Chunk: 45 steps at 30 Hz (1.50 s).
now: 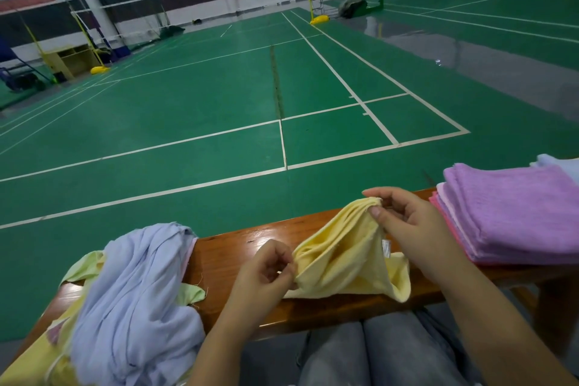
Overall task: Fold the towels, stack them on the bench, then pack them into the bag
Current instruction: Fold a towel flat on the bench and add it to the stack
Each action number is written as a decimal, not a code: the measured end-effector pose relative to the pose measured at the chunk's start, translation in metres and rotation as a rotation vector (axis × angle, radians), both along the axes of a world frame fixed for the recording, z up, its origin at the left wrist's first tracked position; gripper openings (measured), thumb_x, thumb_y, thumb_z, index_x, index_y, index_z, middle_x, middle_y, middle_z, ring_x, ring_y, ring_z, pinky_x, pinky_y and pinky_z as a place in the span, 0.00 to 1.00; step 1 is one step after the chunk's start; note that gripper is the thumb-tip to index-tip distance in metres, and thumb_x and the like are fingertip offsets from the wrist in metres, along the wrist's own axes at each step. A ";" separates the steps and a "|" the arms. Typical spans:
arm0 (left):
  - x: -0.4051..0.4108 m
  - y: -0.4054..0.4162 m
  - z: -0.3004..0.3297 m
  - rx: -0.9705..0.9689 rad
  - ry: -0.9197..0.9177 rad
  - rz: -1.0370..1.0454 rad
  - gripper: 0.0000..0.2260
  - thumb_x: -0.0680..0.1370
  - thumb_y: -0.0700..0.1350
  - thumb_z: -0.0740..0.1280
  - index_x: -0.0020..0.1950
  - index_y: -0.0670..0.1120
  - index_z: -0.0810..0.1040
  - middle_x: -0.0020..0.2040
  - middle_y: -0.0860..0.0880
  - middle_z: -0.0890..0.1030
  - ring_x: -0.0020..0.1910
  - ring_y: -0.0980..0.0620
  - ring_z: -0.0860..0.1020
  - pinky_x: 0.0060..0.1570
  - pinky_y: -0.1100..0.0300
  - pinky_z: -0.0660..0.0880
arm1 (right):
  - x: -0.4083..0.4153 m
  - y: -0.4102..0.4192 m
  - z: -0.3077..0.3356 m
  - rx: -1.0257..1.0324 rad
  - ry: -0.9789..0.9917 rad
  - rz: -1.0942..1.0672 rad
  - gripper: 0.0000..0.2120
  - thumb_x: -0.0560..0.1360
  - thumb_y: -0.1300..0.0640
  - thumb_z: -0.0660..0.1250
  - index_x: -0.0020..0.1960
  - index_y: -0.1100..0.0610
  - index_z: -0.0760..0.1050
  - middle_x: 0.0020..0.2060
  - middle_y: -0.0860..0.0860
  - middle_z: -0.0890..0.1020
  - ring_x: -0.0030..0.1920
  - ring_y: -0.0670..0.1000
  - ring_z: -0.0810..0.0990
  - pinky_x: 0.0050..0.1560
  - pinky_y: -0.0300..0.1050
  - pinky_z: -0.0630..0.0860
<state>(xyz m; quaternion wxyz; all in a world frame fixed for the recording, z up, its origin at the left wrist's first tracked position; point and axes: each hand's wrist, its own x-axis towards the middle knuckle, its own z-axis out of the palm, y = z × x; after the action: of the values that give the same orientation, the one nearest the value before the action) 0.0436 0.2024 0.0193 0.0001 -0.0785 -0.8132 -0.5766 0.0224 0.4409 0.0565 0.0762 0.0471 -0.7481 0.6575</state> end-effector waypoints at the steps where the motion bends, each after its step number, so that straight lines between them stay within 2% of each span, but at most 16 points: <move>1: 0.001 0.000 0.002 -0.005 0.008 -0.010 0.06 0.75 0.30 0.66 0.45 0.41 0.76 0.40 0.49 0.79 0.39 0.50 0.80 0.41 0.56 0.80 | 0.000 0.001 -0.001 -0.008 0.001 -0.008 0.13 0.77 0.63 0.65 0.52 0.45 0.76 0.46 0.45 0.82 0.46 0.39 0.81 0.46 0.34 0.79; 4: 0.003 0.002 0.008 -0.040 0.012 -0.027 0.10 0.76 0.32 0.66 0.49 0.46 0.79 0.43 0.49 0.80 0.42 0.51 0.82 0.46 0.51 0.81 | -0.001 0.003 -0.003 -0.022 0.000 -0.010 0.12 0.77 0.63 0.65 0.52 0.45 0.76 0.47 0.45 0.82 0.47 0.40 0.81 0.47 0.35 0.79; 7: 0.004 0.006 0.012 -0.062 0.027 -0.059 0.14 0.77 0.33 0.66 0.53 0.51 0.80 0.45 0.52 0.82 0.44 0.53 0.81 0.47 0.57 0.80 | -0.002 0.005 -0.005 -0.021 -0.004 -0.013 0.12 0.77 0.62 0.65 0.53 0.45 0.77 0.47 0.46 0.83 0.48 0.41 0.82 0.48 0.38 0.79; 10: 0.004 0.008 0.012 -0.131 0.057 -0.049 0.15 0.77 0.34 0.66 0.50 0.55 0.81 0.47 0.59 0.81 0.46 0.56 0.80 0.45 0.65 0.77 | -0.003 0.007 -0.005 -0.023 0.002 -0.028 0.13 0.77 0.62 0.65 0.52 0.44 0.76 0.47 0.45 0.82 0.48 0.41 0.81 0.48 0.38 0.79; 16: -0.001 0.006 0.014 -0.221 0.063 -0.066 0.19 0.78 0.34 0.64 0.51 0.60 0.79 0.49 0.57 0.81 0.49 0.59 0.77 0.48 0.64 0.77 | -0.002 0.006 -0.001 -0.026 0.013 -0.023 0.13 0.77 0.63 0.64 0.52 0.44 0.76 0.47 0.45 0.82 0.46 0.38 0.81 0.46 0.33 0.78; 18: -0.002 0.006 0.017 -0.248 0.073 -0.067 0.20 0.77 0.33 0.63 0.50 0.59 0.79 0.49 0.56 0.80 0.48 0.60 0.76 0.45 0.67 0.74 | -0.001 0.006 0.000 -0.023 0.012 -0.022 0.13 0.77 0.63 0.64 0.52 0.44 0.76 0.47 0.45 0.82 0.46 0.38 0.81 0.45 0.33 0.78; 21: -0.001 0.005 0.019 -0.247 0.040 -0.114 0.18 0.75 0.33 0.63 0.48 0.57 0.80 0.48 0.56 0.78 0.46 0.62 0.75 0.43 0.70 0.71 | -0.001 0.006 0.001 -0.020 0.012 -0.023 0.13 0.77 0.62 0.64 0.52 0.44 0.76 0.47 0.44 0.82 0.46 0.37 0.80 0.44 0.32 0.78; 23: -0.002 0.003 0.018 -0.274 0.029 -0.182 0.13 0.72 0.40 0.66 0.49 0.58 0.79 0.48 0.60 0.75 0.48 0.61 0.74 0.46 0.70 0.71 | -0.001 0.007 0.001 -0.035 0.013 -0.024 0.13 0.77 0.63 0.64 0.51 0.44 0.76 0.47 0.44 0.82 0.46 0.38 0.81 0.44 0.33 0.78; 26: -0.009 -0.004 0.011 -0.437 0.133 -0.226 0.15 0.70 0.46 0.72 0.52 0.62 0.76 0.50 0.62 0.72 0.52 0.57 0.73 0.49 0.70 0.71 | -0.002 0.008 0.001 -0.030 0.013 -0.021 0.13 0.77 0.63 0.64 0.51 0.44 0.76 0.46 0.45 0.82 0.46 0.39 0.81 0.44 0.34 0.78; 32: -0.017 -0.012 0.015 -0.547 0.407 -0.167 0.11 0.74 0.42 0.72 0.46 0.60 0.80 0.51 0.65 0.72 0.53 0.61 0.73 0.48 0.67 0.74 | -0.003 0.009 0.006 0.017 0.024 -0.039 0.13 0.77 0.62 0.65 0.52 0.43 0.76 0.46 0.44 0.81 0.46 0.40 0.81 0.46 0.36 0.79; 34: -0.018 -0.014 0.024 -0.525 0.485 -0.209 0.06 0.74 0.47 0.70 0.48 0.58 0.79 0.55 0.65 0.71 0.54 0.61 0.74 0.49 0.68 0.74 | -0.006 0.011 0.011 0.029 0.037 -0.045 0.13 0.77 0.62 0.65 0.52 0.43 0.76 0.46 0.44 0.81 0.47 0.42 0.80 0.47 0.38 0.79; 36: -0.025 -0.018 0.036 -0.556 0.539 -0.260 0.05 0.74 0.54 0.67 0.48 0.58 0.77 0.56 0.65 0.71 0.53 0.61 0.75 0.49 0.65 0.75 | -0.011 0.013 0.022 0.041 0.068 -0.070 0.13 0.77 0.63 0.64 0.52 0.44 0.77 0.43 0.43 0.81 0.45 0.40 0.80 0.45 0.35 0.77; 38: -0.036 -0.024 0.050 -0.644 0.596 -0.286 0.08 0.75 0.60 0.64 0.48 0.58 0.74 0.53 0.64 0.70 0.50 0.61 0.75 0.47 0.58 0.77 | -0.016 0.015 0.037 0.068 0.119 -0.099 0.12 0.78 0.63 0.63 0.53 0.47 0.77 0.41 0.42 0.79 0.41 0.35 0.78 0.40 0.30 0.74; 41: -0.052 -0.030 0.082 -0.730 0.689 -0.280 0.17 0.76 0.68 0.56 0.48 0.57 0.73 0.52 0.63 0.70 0.47 0.59 0.75 0.46 0.58 0.77 | -0.024 0.015 0.059 0.165 0.219 -0.098 0.11 0.78 0.63 0.63 0.54 0.50 0.77 0.39 0.42 0.77 0.37 0.32 0.75 0.38 0.26 0.70; 43: -0.060 -0.032 0.110 -0.736 0.753 -0.278 0.18 0.76 0.68 0.54 0.47 0.56 0.73 0.50 0.62 0.74 0.46 0.59 0.76 0.47 0.61 0.75 | -0.029 0.016 0.078 0.204 0.263 -0.101 0.10 0.78 0.63 0.63 0.53 0.49 0.76 0.40 0.44 0.78 0.38 0.34 0.75 0.39 0.28 0.71; 45: -0.064 -0.031 0.140 -0.734 0.823 -0.258 0.15 0.76 0.65 0.58 0.47 0.55 0.73 0.47 0.55 0.79 0.43 0.58 0.77 0.45 0.61 0.74 | -0.035 0.022 0.100 0.233 0.311 -0.094 0.10 0.78 0.63 0.63 0.53 0.49 0.77 0.41 0.46 0.79 0.41 0.40 0.76 0.43 0.34 0.74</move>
<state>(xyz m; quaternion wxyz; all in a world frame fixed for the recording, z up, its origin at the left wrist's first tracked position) -0.0208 0.1710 0.1597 0.2194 -0.3905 -0.8772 -0.1732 -0.0122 0.4624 0.1569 0.2158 0.1216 -0.7998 0.5468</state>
